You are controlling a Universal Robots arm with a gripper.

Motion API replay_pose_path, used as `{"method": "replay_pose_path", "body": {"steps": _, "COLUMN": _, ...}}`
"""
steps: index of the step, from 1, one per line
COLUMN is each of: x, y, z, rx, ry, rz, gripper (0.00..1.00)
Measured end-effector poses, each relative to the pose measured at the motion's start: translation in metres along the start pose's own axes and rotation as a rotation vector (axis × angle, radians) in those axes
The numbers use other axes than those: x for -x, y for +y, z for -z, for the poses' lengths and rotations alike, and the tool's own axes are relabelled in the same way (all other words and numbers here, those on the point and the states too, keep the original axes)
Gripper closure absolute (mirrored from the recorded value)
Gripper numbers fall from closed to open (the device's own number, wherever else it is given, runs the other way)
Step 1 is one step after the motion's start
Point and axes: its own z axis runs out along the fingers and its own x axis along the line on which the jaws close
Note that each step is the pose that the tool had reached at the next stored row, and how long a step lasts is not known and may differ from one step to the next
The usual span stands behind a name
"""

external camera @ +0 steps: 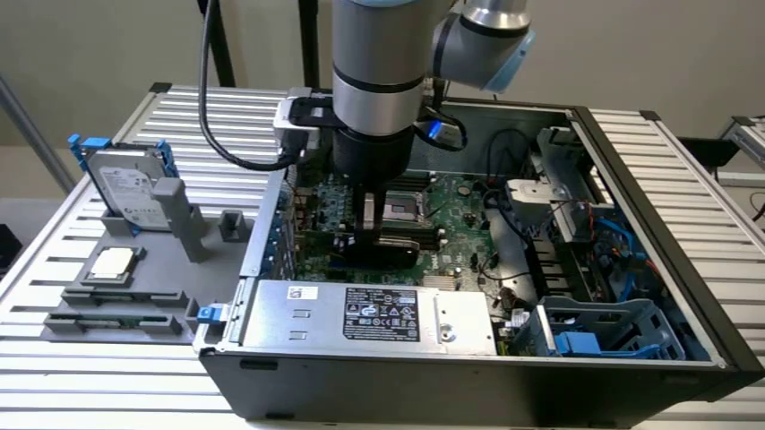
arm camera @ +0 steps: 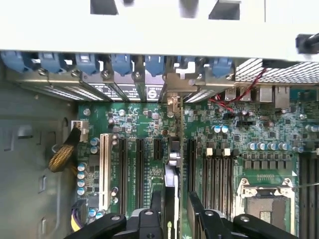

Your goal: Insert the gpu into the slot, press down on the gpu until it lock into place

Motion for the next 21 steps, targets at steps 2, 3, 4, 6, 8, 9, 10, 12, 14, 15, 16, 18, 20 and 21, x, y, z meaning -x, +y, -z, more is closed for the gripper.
{"method": "replay_pose_path", "body": {"steps": 2, "x": 0.000, "y": 0.0005, "z": 0.0022, "rx": 0.0000, "ry": -0.0001, "rz": 0.000, "gripper": 0.66}}
{"method": "replay_pose_path", "body": {"steps": 3, "x": 0.000, "y": 0.0010, "z": 0.0023, "rx": -0.0001, "ry": -0.0001, "rz": 0.000, "gripper": 0.66}}
{"method": "replay_pose_path", "body": {"steps": 4, "x": 0.000, "y": 0.0019, "z": 0.0022, "rx": -0.0002, "ry": -0.0003, "rz": 0.000, "gripper": 0.68}}
{"method": "replay_pose_path", "body": {"steps": 6, "x": 0.000, "y": 0.0038, "z": 0.0023, "rx": 0.0000, "ry": -0.0001, "rz": 0.000, "gripper": 0.75}}
{"method": "replay_pose_path", "body": {"steps": 8, "x": 0.001, "y": 0.0052, "z": 0.0023, "rx": 0.0000, "ry": 0.0000, "rz": 0.000, "gripper": 0.87}}
{"method": "replay_pose_path", "body": {"steps": 9, "x": 0.001, "y": 0.0060, "z": 0.0021, "rx": -0.0001, "ry": -0.0001, "rz": 0.000, "gripper": 0.89}}
{"method": "replay_pose_path", "body": {"steps": 10, "x": 0.002, "y": 0.0071, "z": 0.0019, "rx": -0.0002, "ry": -0.0001, "rz": 0.000, "gripper": 0.89}}
{"method": "replay_pose_path", "body": {"steps": 12, "x": 0.003, "y": 0.0094, "z": 0.0006, "rx": -0.0007, "ry": -0.0001, "rz": 0.000, "gripper": 0.89}}
{"method": "replay_pose_path", "body": {"steps": 14, "x": 0.004, "y": 0.0118, "z": -0.0021, "rx": -0.0017, "ry": 0.0000, "rz": 0.000, "gripper": 0.89}}
{"method": "replay_pose_path", "body": {"steps": 15, "x": 0.005, "y": 0.0128, "z": -0.0037, "rx": -0.0025, "ry": 0.0001, "rz": 0.000, "gripper": 0.89}}
{"method": "replay_pose_path", "body": {"steps": 16, "x": 0.005, "y": 0.0136, "z": -0.0055, "rx": -0.0034, "ry": 0.0001, "rz": 0.000, "gripper": 0.89}}
{"method": "replay_pose_path", "body": {"steps": 18, "x": 0.007, "y": 0.0147, "z": -0.0091, "rx": -0.0050, "ry": -0.0001, "rz": 0.000, "gripper": 0.89}}
{"method": "replay_pose_path", "body": {"steps": 20, "x": 0.008, "y": 0.0152, "z": -0.0118, "rx": -0.0048, "ry": 0.0007, "rz": 0.000, "gripper": 0.89}}
{"method": "replay_pose_path", "body": {"steps": 21, "x": 0.008, "y": 0.0154, "z": -0.0133, "rx": -0.0050, "ry": 0.0014, "rz": 0.000, "gripper": 0.89}}
